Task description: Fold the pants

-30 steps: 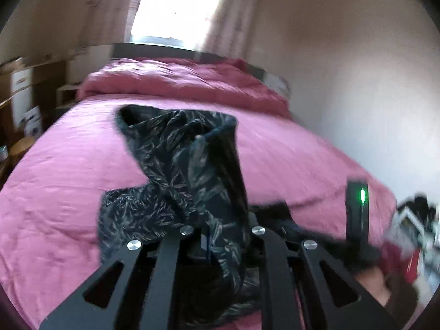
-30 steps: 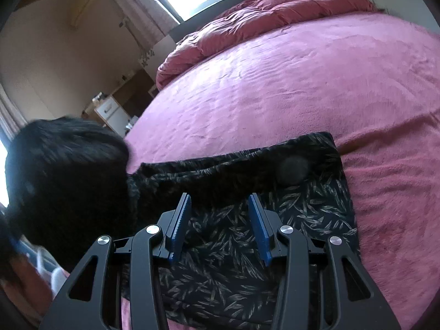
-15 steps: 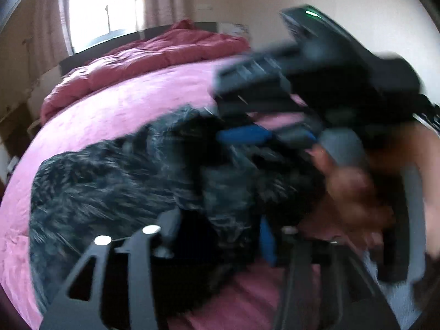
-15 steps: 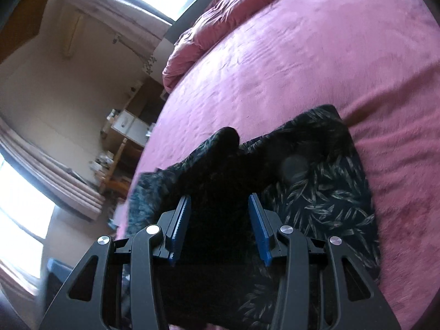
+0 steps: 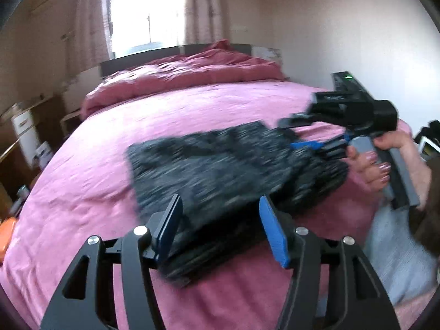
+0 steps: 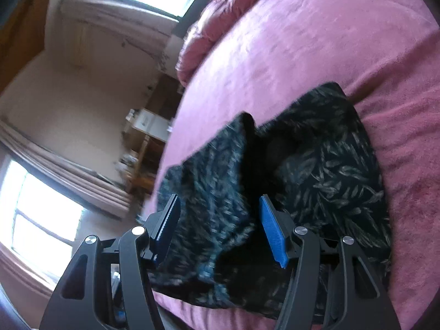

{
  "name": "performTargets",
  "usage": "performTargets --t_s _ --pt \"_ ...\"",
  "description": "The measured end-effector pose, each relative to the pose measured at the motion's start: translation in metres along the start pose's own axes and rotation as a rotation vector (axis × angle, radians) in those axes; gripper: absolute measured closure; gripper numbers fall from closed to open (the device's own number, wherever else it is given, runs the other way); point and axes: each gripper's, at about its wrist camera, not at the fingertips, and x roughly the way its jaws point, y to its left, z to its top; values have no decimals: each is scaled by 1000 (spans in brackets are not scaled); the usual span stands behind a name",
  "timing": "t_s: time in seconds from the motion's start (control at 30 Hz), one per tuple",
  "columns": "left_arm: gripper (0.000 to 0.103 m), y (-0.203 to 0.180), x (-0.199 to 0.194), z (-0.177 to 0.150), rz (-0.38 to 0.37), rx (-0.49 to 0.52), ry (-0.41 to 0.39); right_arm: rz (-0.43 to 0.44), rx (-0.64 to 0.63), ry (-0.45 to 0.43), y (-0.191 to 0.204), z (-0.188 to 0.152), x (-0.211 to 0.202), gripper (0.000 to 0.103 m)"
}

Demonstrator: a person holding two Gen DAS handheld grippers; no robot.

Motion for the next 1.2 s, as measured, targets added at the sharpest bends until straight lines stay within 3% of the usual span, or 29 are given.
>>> performTargets --t_s 0.13,0.27,0.4,0.5,0.6,0.7,0.73,0.8,0.93,1.07,1.1,1.2 --pt "39 32 8 -19 -3 -62 70 -67 -26 42 3 -2 12 45" --pt "39 33 26 -31 -4 -33 119 -110 -85 65 12 -4 28 51" --pt "39 37 37 -28 -12 -107 106 -150 -133 74 19 -3 45 71" --pt "40 40 36 -28 -59 -130 109 -140 -132 64 19 0 43 77" --pt "40 43 25 -36 -40 -95 96 -111 -80 46 10 0 29 77" --pt "40 50 29 -42 3 -100 122 -111 -80 58 8 -1 21 50" --pt "40 53 33 -43 14 -115 134 -104 -89 72 10 -3 24 50" --pt "43 59 42 -44 13 -151 147 -127 -140 95 17 -7 33 51" --pt "59 52 53 -36 35 -116 125 -179 -233 92 33 -13 45 91" --pt "82 39 50 -26 121 -79 134 -66 -267 -58 46 -5 5 94" --pt "83 34 48 -22 126 -65 130 -48 -265 -100 48 -3 -8 94" --pt "83 11 37 -12 142 27 98 -101 -272 -163 47 3 -33 94"
